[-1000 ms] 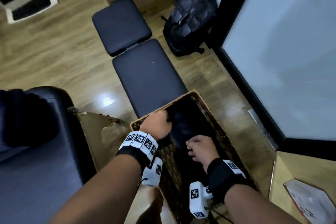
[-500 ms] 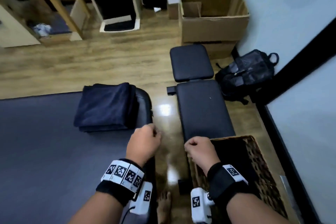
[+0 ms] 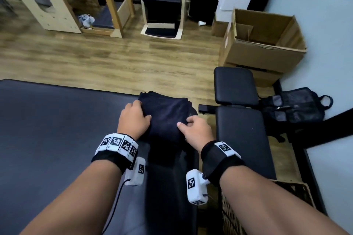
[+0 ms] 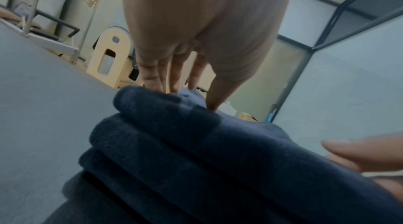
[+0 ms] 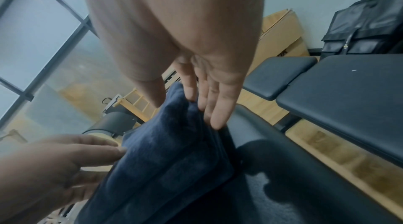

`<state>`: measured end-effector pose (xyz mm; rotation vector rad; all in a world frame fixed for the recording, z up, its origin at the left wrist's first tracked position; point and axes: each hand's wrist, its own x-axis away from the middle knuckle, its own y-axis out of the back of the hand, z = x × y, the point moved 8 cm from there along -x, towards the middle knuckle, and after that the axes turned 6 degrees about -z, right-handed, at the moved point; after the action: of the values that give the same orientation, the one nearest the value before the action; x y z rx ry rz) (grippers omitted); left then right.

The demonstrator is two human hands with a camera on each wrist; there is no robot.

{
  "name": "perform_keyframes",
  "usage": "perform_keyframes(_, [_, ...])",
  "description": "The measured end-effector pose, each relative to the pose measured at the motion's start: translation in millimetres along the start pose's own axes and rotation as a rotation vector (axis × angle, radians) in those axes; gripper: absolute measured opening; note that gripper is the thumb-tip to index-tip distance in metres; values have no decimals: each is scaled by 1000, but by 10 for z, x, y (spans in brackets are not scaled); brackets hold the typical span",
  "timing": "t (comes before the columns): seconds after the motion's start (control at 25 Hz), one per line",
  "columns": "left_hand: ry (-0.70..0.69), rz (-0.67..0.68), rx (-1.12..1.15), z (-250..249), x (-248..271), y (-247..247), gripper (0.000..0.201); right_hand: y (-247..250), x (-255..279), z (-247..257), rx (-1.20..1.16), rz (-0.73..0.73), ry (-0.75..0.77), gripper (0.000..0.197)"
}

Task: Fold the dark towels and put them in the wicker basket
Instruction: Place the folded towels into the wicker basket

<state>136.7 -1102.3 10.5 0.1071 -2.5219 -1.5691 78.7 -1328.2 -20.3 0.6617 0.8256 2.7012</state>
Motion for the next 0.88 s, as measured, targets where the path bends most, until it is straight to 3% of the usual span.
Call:
perform_keyframes(0.16, [112,89,-6,153,8,-143,49,-127,7,99,12,-53,-28,58])
perform_keyframes(0.32, [38,105,-150,139,138,-161,46,-178,126,-75,-9,-72,-51,59])
perform_keyframes(0.56, [-32,175,-174,49,482,-196,44,-43,370,-468,1,-61,-78,58])
perform_keyframes(0.8, [99,156,-25,76,784,-150,61,127,654,-425,-62,-111,2,67])
perform_keyframes(0.88, [126,164,-43,100,810,-136,62,185,661,-391,-129,-103,-33,58])
